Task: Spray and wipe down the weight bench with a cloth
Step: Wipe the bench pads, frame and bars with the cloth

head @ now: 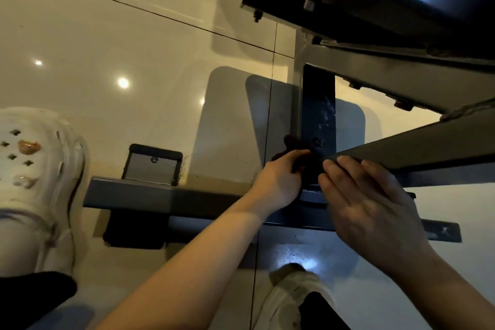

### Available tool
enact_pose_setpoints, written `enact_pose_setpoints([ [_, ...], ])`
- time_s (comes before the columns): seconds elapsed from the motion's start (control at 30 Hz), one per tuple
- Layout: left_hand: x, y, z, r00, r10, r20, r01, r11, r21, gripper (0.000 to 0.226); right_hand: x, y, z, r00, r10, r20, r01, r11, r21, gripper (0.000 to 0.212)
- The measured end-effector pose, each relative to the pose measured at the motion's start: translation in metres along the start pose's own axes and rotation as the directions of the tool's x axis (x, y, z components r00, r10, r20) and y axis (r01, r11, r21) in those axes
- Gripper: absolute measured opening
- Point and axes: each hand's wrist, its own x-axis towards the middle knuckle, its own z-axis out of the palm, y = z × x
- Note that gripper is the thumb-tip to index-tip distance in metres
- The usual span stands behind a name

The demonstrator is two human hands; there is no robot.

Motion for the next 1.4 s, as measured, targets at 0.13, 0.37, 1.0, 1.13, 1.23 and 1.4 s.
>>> enact_pose_setpoints([
  [0.13,-0.015,0.005,-0.007,0.999,0.010,0.043,-0.009,1.000,-0.025,0.042,0.000,-0.003,-0.007,1.000,0.024,-0.017,-0.023,0.997,0.075,0.037],
  [0.37,-0.073,0.033,-0.019,0.998,-0.053,-0.021,0.049,0.986,-0.159,0.030,-0.022,0.013,-0.055,0.998,0.062,-0.029,-0.049,0.945,0.324,0.037],
  [1.0,-0.269,0.250,-0.071,0.945,0.295,-0.139,-0.312,0.695,-0.648,0.041,0.009,0.064,-0.322,0.865,0.478,0.156,-0.338,0.322,0.884,0.020],
  [1.13,-0.278,0.270,-0.073,0.905,0.376,-0.199,-0.413,0.665,-0.622,0.046,0.010,0.052,-0.326,0.793,0.581,0.182,-0.207,-0.024,0.978,0.019],
  [1.23,-0.278,0.283,-0.076,0.849,0.440,-0.293,-0.527,0.665,-0.528,0.052,0.005,0.056,-0.336,0.688,0.718,0.105,-0.154,0.004,0.988,0.030],
  [1.4,-0.263,0.281,-0.090,0.803,0.495,-0.332,-0.548,0.832,-0.086,0.061,-0.008,0.080,-0.363,0.563,0.823,-0.075,-0.037,0.116,0.993,0.035],
])
